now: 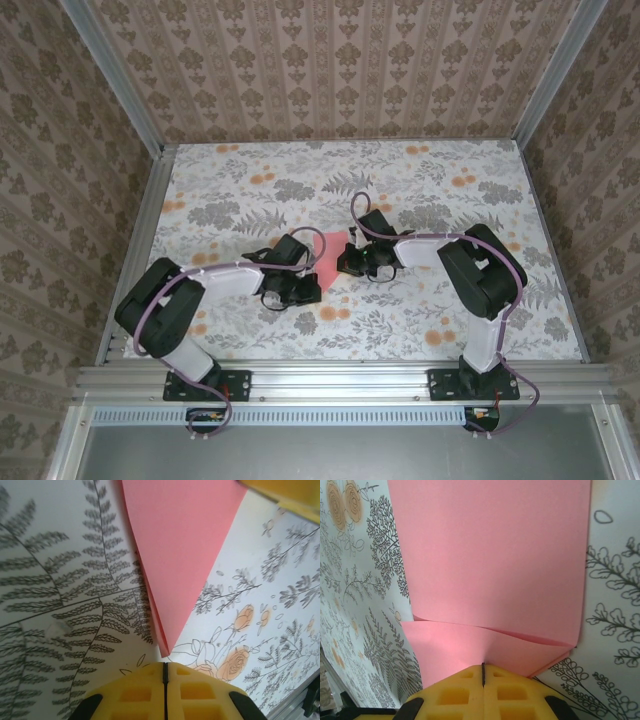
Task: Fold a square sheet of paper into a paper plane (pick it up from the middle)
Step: Third fold the triangle at the center of the table.
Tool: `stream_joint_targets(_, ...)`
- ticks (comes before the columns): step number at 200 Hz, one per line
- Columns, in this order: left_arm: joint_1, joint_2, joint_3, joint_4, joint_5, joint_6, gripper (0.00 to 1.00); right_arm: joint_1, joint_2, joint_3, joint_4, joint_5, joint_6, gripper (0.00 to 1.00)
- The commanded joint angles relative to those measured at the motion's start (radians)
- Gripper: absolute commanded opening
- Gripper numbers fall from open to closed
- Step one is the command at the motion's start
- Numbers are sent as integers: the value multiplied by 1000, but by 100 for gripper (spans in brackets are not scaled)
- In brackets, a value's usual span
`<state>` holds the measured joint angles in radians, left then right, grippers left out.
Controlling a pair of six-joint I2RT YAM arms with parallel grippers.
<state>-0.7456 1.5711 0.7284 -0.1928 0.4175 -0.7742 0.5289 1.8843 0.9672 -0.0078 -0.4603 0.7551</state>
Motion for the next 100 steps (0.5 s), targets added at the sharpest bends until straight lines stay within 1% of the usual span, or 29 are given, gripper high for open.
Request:
stream_joint_targets(1, -1, -73, 23, 9, -72, 0, 8, -18, 7, -14, -79, 65, -3, 3)
stream_joint_targets(20, 2, -77, 20, 81, -104, -21, 8, -18, 6, -20, -52, 50, 15, 3)
stream_joint_targets(33, 7, -50, 27, 113, -116, -29, 8, -15, 6, -23, -30, 37, 27, 3)
stream_joint_targets(67, 9, 58, 69, 131, -83, -34, 7, -17, -3, -23, -7, 19, 38, 3)
stream_joint_targets(100, 9, 97, 74, 110, -69, -31, 6, -15, -24, -23, 3, 0, 29, 4)
